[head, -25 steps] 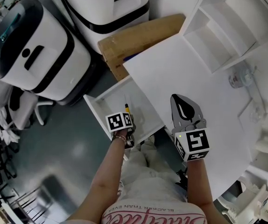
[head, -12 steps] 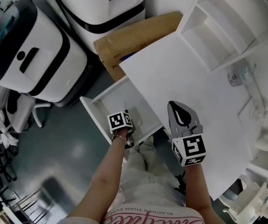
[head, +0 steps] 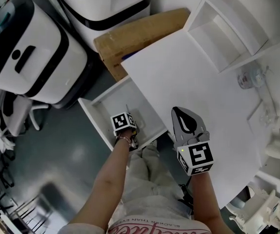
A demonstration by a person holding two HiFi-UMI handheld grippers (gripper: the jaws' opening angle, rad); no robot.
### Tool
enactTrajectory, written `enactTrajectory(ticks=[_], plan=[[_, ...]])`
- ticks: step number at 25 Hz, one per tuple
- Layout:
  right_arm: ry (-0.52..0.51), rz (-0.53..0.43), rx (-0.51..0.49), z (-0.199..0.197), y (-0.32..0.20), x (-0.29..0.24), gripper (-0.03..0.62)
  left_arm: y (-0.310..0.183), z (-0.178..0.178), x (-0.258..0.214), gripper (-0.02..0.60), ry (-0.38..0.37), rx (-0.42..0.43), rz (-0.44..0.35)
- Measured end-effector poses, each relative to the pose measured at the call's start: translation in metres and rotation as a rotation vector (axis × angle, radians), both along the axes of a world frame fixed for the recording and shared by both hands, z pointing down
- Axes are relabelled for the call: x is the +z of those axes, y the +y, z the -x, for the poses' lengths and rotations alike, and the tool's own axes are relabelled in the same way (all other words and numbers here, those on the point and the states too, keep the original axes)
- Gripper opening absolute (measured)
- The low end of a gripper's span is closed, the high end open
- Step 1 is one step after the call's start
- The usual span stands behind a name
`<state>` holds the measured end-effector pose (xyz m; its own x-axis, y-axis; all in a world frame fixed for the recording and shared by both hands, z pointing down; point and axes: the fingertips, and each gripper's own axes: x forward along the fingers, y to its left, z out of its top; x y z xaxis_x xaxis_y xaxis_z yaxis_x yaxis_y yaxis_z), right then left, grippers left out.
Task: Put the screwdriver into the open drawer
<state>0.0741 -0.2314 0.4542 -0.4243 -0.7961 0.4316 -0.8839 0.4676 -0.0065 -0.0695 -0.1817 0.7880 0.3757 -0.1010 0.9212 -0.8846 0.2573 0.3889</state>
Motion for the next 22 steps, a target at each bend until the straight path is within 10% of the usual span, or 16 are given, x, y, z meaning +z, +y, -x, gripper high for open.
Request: enactTrajectory(ticks=[22], plan=[[-0.011, 0.001, -0.047, 0.014, -0.004, 0.002, 0.002, 0.005, -0.005, 0.011, 0.186, 0.032, -0.002, 0.059]])
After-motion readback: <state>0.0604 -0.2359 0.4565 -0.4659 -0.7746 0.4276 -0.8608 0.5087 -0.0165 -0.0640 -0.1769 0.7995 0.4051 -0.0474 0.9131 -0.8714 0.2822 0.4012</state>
